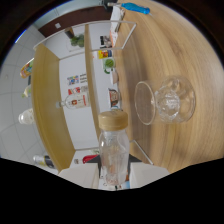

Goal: Make me a cup of Mount Fuji.

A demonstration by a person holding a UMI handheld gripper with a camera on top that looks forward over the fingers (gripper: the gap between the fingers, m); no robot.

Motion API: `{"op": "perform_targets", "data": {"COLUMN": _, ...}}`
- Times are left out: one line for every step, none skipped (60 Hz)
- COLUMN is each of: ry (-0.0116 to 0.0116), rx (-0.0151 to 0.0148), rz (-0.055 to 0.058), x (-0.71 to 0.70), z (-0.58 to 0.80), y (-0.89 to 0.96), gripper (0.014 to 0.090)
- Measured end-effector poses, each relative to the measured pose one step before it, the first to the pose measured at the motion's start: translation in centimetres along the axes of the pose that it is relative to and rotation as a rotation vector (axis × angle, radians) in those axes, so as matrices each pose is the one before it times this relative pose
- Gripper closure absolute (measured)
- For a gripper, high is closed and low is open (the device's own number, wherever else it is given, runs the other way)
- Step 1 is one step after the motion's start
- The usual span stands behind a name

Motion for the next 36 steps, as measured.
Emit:
{"op": "perform_targets", "data": {"ry": -0.00489, "rx": 0.00043, "rz": 0.0258, "x": 0.033, "z": 0.065, "y": -0.052, "gripper": 0.0637}}
{"op": "perform_targets", "data": {"ry": -0.00408, "rx": -0.0001, "rz": 0.0244, "x": 0.035, "z": 0.017, "y": -0.033, "gripper": 0.0637}}
{"op": "perform_targets", "data": {"ry": -0.0024, "rx": -0.00028, "rz": 0.0181, "x": 0.075, "z": 0.057, "y": -0.015, "gripper": 0.0639}}
{"op": "perform_targets", "data": {"ry": -0.00472, "rx": -0.00384, "rz": 0.0206, "x": 0.023, "z": 0.024, "y": 0.033, "gripper": 0.0637}}
{"op": "perform_targets", "data": {"ry": -0.00518, "rx": -0.00275, "rz": 0.0188, "x": -0.001, "z": 0.035, "y": 0.01, "gripper": 0.0636}}
{"op": "perform_targets", "data": {"ry": -0.00428, "rx": 0.00025, "rz": 0.0168, "x": -0.006, "z": 0.02, "y": -0.038, "gripper": 0.0637}}
{"op": "perform_targets", "data": {"ry": -0.00364, "rx": 0.00122, "rz": 0.0148, "x": 0.016, "z": -0.009, "y": -0.051, "gripper": 0.0638}}
{"op": "perform_targets", "data": {"ry": -0.00345, "rx": 0.00005, "rz": 0.0137, "x": -0.009, "z": 0.002, "y": -0.019, "gripper": 0.0638}}
{"op": "perform_targets", "data": {"ry": -0.00331, "rx": -0.0012, "rz": 0.0125, "x": -0.002, "z": -0.005, "y": 0.006, "gripper": 0.0638}}
{"op": "perform_targets", "data": {"ry": -0.00264, "rx": -0.00369, "rz": 0.0131, "x": -0.076, "z": 0.011, "y": 0.006, "gripper": 0.0638}}
{"op": "perform_targets", "data": {"ry": -0.00244, "rx": 0.0, "rz": 0.0094, "x": 0.026, "z": 0.012, "y": -0.015, "gripper": 0.0639}}
{"op": "perform_targets", "data": {"ry": -0.00078, "rx": -0.00205, "rz": 0.0075, "x": 0.091, "z": -0.023, "y": -0.066, "gripper": 0.0637}}
{"op": "perform_targets", "data": {"ry": -0.00176, "rx": -0.00073, "rz": 0.0096, "x": -0.025, "z": -0.015, "y": -0.003, "gripper": 0.0638}}
{"op": "perform_targets", "data": {"ry": -0.00215, "rx": -0.00171, "rz": 0.0094, "x": -0.015, "z": -0.013, "y": 0.016, "gripper": 0.0636}}
{"op": "perform_targets", "data": {"ry": -0.00247, "rx": -0.00251, "rz": 0.0082, "x": -0.041, "z": -0.034, "y": 0.032, "gripper": 0.0635}}
{"op": "perform_targets", "data": {"ry": -0.00133, "rx": -0.0007, "rz": 0.0047, "x": -0.013, "z": -0.021, "y": 0.006, "gripper": 0.0635}}
{"op": "perform_targets", "data": {"ry": -0.00005, "rx": 0.00124, "rz": 0.0012, "x": 0.006, "z": -0.036, "y": -0.044, "gripper": 0.0637}}
{"op": "perform_targets", "data": {"ry": 0.00094, "rx": 0.00141, "rz": -0.0018, "x": -0.006, "z": -0.026, "y": -0.041, "gripper": 0.0637}}
{"op": "perform_targets", "data": {"ry": 0.00099, "rx": -0.00008, "rz": -0.0035, "x": -0.006, "z": -0.003, "y": -0.001, "gripper": 0.0639}}
{"op": "perform_targets", "data": {"ry": 0.00017, "rx": -0.00297, "rz": -0.0034, "x": -0.043, "z": 0.016, "y": 0.053, "gripper": 0.0637}}
{"op": "perform_targets", "data": {"ry": 0.00081, "rx": -0.00183, "rz": -0.0061, "x": 0.01, "z": -0.006, "y": 0.041, "gripper": 0.0637}}
{"op": "perform_targets", "data": {"ry": 0.00219, "rx": -0.00023, "rz": -0.0065, "x": 0.007, "z": 0.005, "y": 0.017, "gripper": 0.0636}}
{"op": "perform_targets", "data": {"ry": 0.00249, "rx": -0.00033, "rz": -0.0062, "x": 0.002, "z": -0.019, "y": 0.011, "gripper": 0.0636}}
{"op": "perform_targets", "data": {"ry": 0.00222, "rx": -0.00169, "rz": -0.0071, "x": -0.016, "z": -0.001, "y": 0.026, "gripper": 0.0637}}
{"op": "perform_targets", "data": {"ry": 0.00078, "rx": -0.00349, "rz": -0.0075, "x": -0.085, "z": -0.012, "y": 0.058, "gripper": 0.0636}}
{"op": "perform_targets", "data": {"ry": 0.00033, "rx": -0.00487, "rz": -0.0076, "x": -0.104, "z": -0.009, "y": 0.1, "gripper": 0.0638}}
{"op": "perform_targets", "data": {"ry": 0.00211, "rx": -0.0047, "rz": -0.0089, "x": -0.082, "z": -0.021, "y": 0.115, "gripper": 0.0636}}
{"op": "perform_targets", "data": {"ry": 0.00435, "rx": -0.00449, "rz": -0.0125, "x": -0.053, "z": -0.029, "y": 0.118, "gripper": 0.0636}}
{"op": "perform_targets", "data": {"ry": 0.00511, "rx": -0.00459, "rz": -0.0155, "x": -0.121, "z": -0.023, "y": 0.193, "gripper": 0.0637}}
{"op": "perform_targets", "data": {"ry": 0.00389, "rx": -0.00697, "rz": -0.0254, "x": -0.114, "z": -0.029, "y": 0.212, "gripper": 0.0636}}
{"op": "perform_targets", "data": {"ry": 0.00299, "rx": -0.00731, "rz": -0.0303, "x": -0.143, "z": -0.032, "y": 0.23, "gripper": 0.0637}}
{"op": "perform_targets", "data": {"ry": 0.00618, "rx": -0.00596, "rz": -0.0344, "x": -0.083, "z": -0.025, "y": 0.197, "gripper": 0.0637}}
{"op": "perform_targets", "data": {"ry": 0.01228, "rx": -0.00296, "rz": -0.0376, "x": 0.031, "z": -0.027, "y": 0.148, "gripper": 0.0635}}
{"op": "perform_targets", "data": {"ry": 0.01627, "rx": -0.00249, "rz": -0.0421, "x": 0.083, "z": -0.03, "y": 0.121, "gripper": 0.0637}}
{"op": "perform_targets", "data": {"ry": 0.01407, "rx": -0.00412, "rz": -0.047, "x": 0.048, "z": -0.025, "y": 0.171, "gripper": 0.0635}}
{"op": "perform_targets", "data": {"ry": 0.00835, "rx": -0.0102, "rz": -0.0472, "x": -0.178, "z": -0.113, "y": 0.266, "gripper": 0.0637}}
